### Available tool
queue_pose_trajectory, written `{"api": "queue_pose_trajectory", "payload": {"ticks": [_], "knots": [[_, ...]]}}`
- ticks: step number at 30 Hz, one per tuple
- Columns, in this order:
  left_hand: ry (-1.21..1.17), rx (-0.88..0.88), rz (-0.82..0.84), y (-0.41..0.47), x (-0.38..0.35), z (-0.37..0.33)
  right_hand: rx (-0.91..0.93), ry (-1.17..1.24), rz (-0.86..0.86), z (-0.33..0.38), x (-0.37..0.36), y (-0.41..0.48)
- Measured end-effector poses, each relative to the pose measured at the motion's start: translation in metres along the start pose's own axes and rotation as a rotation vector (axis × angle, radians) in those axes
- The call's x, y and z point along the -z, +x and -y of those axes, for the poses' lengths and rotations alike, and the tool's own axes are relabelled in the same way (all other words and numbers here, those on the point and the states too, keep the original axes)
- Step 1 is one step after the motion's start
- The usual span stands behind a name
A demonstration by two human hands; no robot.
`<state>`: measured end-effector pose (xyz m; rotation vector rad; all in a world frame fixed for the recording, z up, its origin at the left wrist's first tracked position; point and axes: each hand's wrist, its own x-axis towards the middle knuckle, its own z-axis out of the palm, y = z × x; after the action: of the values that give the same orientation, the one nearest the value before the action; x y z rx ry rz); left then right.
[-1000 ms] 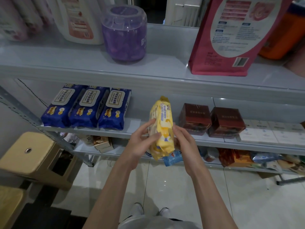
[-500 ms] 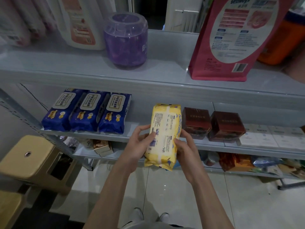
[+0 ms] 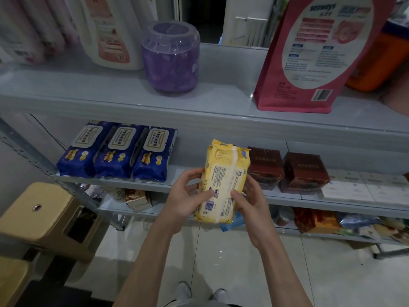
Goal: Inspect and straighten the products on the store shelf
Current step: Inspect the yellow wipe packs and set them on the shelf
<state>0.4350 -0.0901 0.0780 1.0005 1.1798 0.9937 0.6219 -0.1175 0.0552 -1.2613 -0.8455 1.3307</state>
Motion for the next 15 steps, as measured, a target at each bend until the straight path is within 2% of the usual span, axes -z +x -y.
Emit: {"api": "queue_pose_trajectory", "payload": {"ticks": [8, 15], "knots": [[0.012, -0.025, -0.005, -0.0011, -0.0028, -0.0017, 0.001, 0.069, -0.006, -0.002, 0.0021, 0.0008], [-0.051, -0.031, 0.008, -0.0003, -0.0011, 0.0066, 0.072, -0.049, 0.013, 0.0053, -0.0021, -0.0027]]}}
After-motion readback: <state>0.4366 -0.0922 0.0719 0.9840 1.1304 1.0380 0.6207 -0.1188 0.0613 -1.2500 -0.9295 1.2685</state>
